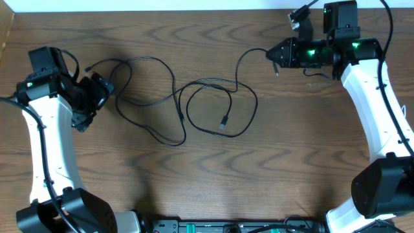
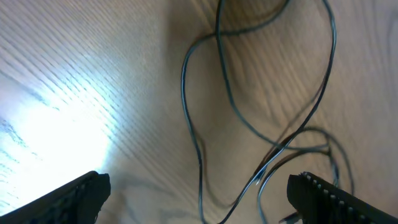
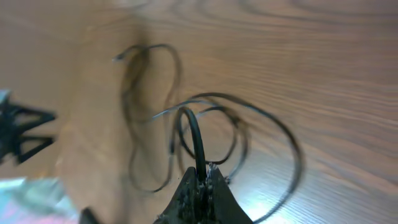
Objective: Untangle cables
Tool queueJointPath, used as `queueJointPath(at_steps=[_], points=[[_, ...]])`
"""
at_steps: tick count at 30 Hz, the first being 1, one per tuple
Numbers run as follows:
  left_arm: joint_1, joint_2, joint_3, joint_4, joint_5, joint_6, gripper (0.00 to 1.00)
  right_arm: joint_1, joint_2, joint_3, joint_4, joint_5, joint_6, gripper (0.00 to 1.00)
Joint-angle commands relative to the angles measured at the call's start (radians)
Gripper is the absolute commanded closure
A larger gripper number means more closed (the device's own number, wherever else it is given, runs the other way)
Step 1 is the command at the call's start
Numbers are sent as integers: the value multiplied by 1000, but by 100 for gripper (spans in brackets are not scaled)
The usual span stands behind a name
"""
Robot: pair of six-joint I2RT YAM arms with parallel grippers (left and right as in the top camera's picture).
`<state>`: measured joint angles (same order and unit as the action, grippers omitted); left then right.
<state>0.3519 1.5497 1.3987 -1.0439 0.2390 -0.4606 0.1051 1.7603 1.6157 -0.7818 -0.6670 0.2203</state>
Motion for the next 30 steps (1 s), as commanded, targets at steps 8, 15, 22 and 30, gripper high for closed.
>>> queueJointPath(at_steps=[8, 15, 22, 30], points=[[-237, 19, -53, 9, 265, 431, 3, -13, -3, 5, 14, -234, -16, 99], [-396, 19, -53, 123, 243, 449, 2, -32, -3, 5, 3, -233, -15, 99], [-515, 56, -57, 207, 244, 560, 2, -32, -3, 5, 3, -354, -15, 93], [-652, 204, -58, 337, 244, 637, 2, -55, -3, 5, -5, -655, -16, 92]])
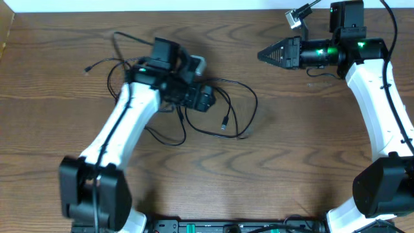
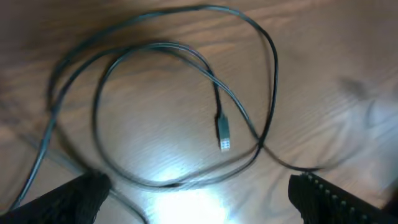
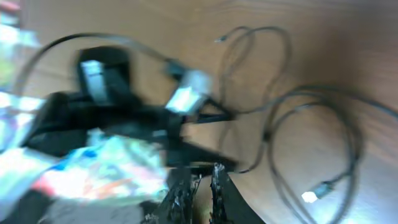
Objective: Untangle cables
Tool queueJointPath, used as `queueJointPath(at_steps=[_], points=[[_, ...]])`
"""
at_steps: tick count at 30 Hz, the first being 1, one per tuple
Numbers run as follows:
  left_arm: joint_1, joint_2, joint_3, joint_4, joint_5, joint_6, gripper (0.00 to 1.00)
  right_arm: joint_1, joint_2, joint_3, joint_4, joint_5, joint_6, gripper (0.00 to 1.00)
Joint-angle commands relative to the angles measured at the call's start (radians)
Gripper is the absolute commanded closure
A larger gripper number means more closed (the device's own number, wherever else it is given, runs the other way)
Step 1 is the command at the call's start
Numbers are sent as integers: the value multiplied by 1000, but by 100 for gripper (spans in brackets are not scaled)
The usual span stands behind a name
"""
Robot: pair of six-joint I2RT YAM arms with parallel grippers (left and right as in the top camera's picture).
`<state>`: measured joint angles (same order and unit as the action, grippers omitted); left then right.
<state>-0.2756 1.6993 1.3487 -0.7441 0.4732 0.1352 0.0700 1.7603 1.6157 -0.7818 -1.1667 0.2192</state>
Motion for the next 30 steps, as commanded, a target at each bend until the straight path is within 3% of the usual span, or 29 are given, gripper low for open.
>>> queueJointPath(at_steps=[1, 7, 13, 16, 18, 19, 21, 25, 30], points=[[-29, 68, -8, 53, 10, 35, 2, -24, -3, 5, -5, -149, -16, 91], [-34, 132, -8, 87, 16, -45, 0, -43, -3, 5, -23, 6, -33, 90], [-76, 185, -9, 77, 16, -225, 20, -43, -3, 5, -23, 103, -33, 89], [-141, 220, -9, 138, 9, -312, 38, -42, -3, 5, -23, 103, -33, 89], [-189, 242, -9, 188, -38, -389, 63, -42, -3, 5, -23, 103, -33, 89], [-205, 249, -9, 202, -68, -423, 67, -43, -3, 5, -23, 103, -33, 89], [-259, 272, -9, 231, -192, -535, 89, -42, -3, 5, -23, 103, -33, 89], [-349, 316, -9, 230, -505, -765, 92, -42, -3, 5, -23, 103, -33, 89], [-374, 347, -9, 285, -571, -822, 91, -42, -3, 5, -23, 103, -33, 89]])
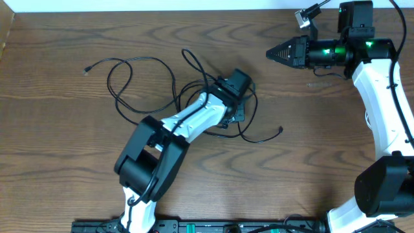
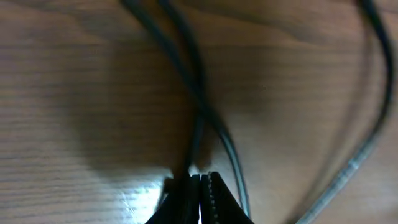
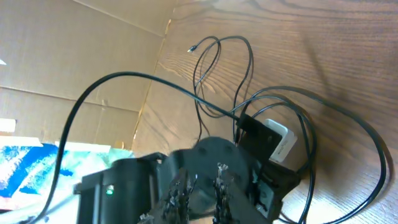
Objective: Untangle cables
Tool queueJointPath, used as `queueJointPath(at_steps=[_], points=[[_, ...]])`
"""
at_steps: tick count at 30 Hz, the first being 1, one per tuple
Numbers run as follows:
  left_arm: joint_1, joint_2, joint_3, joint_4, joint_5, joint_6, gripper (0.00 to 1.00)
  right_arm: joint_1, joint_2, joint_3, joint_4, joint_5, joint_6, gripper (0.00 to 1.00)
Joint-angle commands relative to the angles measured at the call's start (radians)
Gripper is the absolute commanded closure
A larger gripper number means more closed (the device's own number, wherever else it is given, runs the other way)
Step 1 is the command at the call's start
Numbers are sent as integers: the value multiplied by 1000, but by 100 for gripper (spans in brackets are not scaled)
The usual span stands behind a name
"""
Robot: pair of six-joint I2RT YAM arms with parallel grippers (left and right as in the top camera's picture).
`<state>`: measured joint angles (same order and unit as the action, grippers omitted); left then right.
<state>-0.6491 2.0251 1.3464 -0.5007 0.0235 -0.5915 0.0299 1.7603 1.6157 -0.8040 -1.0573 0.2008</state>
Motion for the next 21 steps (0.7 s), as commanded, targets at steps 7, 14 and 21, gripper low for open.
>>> queueJointPath(at_steps=[7, 14, 21], points=[[-9, 48, -6, 104, -114, -136, 86, -2, -3, 5, -1, -6, -15, 87], [-27, 59, -6, 110, -95, -141, 78, -2, -3, 5, -1, -6, -15, 87], [-75, 79, -6, 122, -95, -140, 70, -2, -3, 5, -1, 8, -15, 86]])
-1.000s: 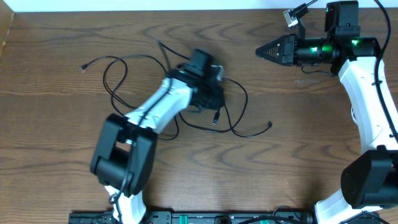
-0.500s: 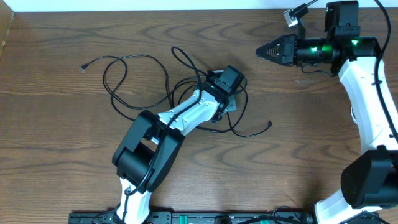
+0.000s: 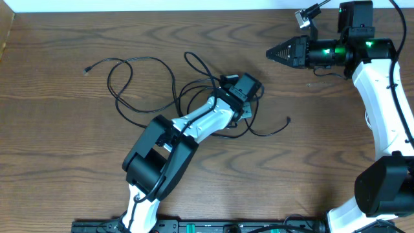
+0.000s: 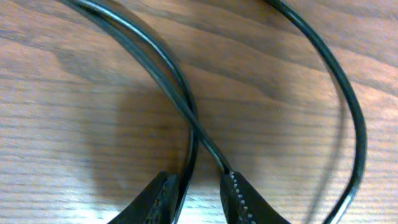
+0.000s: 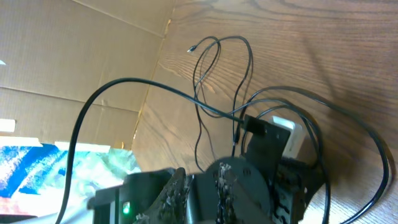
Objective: Untangle cables
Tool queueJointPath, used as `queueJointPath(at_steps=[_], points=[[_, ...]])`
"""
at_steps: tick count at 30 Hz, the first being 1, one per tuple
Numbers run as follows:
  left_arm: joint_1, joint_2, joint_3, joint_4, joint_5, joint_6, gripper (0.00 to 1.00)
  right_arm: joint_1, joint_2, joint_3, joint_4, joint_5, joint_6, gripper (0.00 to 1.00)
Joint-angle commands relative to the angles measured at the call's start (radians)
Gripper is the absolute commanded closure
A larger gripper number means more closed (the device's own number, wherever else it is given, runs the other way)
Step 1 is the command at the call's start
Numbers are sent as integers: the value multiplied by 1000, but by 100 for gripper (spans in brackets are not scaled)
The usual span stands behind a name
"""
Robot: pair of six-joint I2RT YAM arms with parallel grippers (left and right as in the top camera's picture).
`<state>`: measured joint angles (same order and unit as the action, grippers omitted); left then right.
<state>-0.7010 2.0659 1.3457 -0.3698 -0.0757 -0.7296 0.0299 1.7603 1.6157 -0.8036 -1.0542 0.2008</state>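
Note:
The black cable [image 3: 129, 60] lies in tangled loops from a plug at the far left to a free end [image 3: 288, 119] right of centre. My left gripper [image 3: 240, 103] is down on the middle knot. In the left wrist view it [image 4: 199, 190] is open, with two crossing cable strands [image 4: 177, 78] running between its fingers and wood showing between them. My right gripper [image 3: 270, 54] hangs in the air at the top right, apart from the cable. In the right wrist view it [image 5: 198, 190] stands slightly open with nothing in the gap.
The wooden table [image 3: 323, 168] carries only the cable. The left arm [image 3: 194, 126] reaches diagonally from the front edge to the middle. A cardboard wall [image 5: 74, 56] borders the table's far left side, seen from the right wrist.
My left gripper, then shut on the strands of the middle knot, now has its jaws apart around them and sits slightly further right. The cable's free end shifted a little right. The right arm stayed put.
At first my left gripper was open at the table's left by the cable loops, and my right was shut on the cable's right end. Then the right had let go and the left hovered open over the middle coil. Later the left was shut on the knot; now open.

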Motion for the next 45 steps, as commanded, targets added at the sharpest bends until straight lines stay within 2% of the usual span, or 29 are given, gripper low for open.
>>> queueJointPath(at_steps=[1, 7, 13, 15, 19, 21, 23, 24, 25, 27, 29, 33, 35, 40, 44, 45], points=[[-29, 38, -6, -9, 4, -2, 70, -2, -3, 5, -1, 6, -15, 86], [-20, -22, 35, -60, -17, 101, 60, -2, -3, 5, -2, 60, -15, 84], [80, -183, 47, -176, -33, 128, 58, 3, -3, 5, -9, 209, -15, 79], [137, -222, 47, -207, 12, 157, 58, 19, -3, 5, -8, 262, -15, 76], [264, -231, 47, -235, 253, 378, 58, 97, -2, 5, 6, 465, -25, 73], [342, -232, 47, -290, 301, 446, 58, 153, -2, 5, 11, 563, -53, 89], [417, -232, 50, -335, 401, 525, 58, 206, -2, 5, 8, 629, -115, 91], [460, -232, 51, -362, 472, 581, 58, 230, -2, 5, -3, 630, -136, 99], [500, -233, 54, -388, 524, 620, 58, 245, -2, 5, -16, 634, -136, 98], [569, -237, 54, -420, 584, 662, 58, 260, -5, 5, -48, 629, -158, 64], [648, -239, 54, -430, 623, 697, 58, 268, -2, 3, -54, 636, -228, 73], [771, -238, 53, -405, 626, 696, 58, 308, 26, -18, -87, 641, -382, 73], [819, -236, 37, -386, 625, 696, 58, 376, 82, -40, -116, 765, -434, 73], [819, -235, -28, -356, 509, 695, 58, 452, 183, -43, -152, 884, -490, 70], [819, -235, -41, -328, 504, 688, 58, 491, 264, -43, -140, 955, -520, 62], [819, -235, -41, -328, 503, 688, 52, 492, 285, -43, -134, 995, -520, 62]])
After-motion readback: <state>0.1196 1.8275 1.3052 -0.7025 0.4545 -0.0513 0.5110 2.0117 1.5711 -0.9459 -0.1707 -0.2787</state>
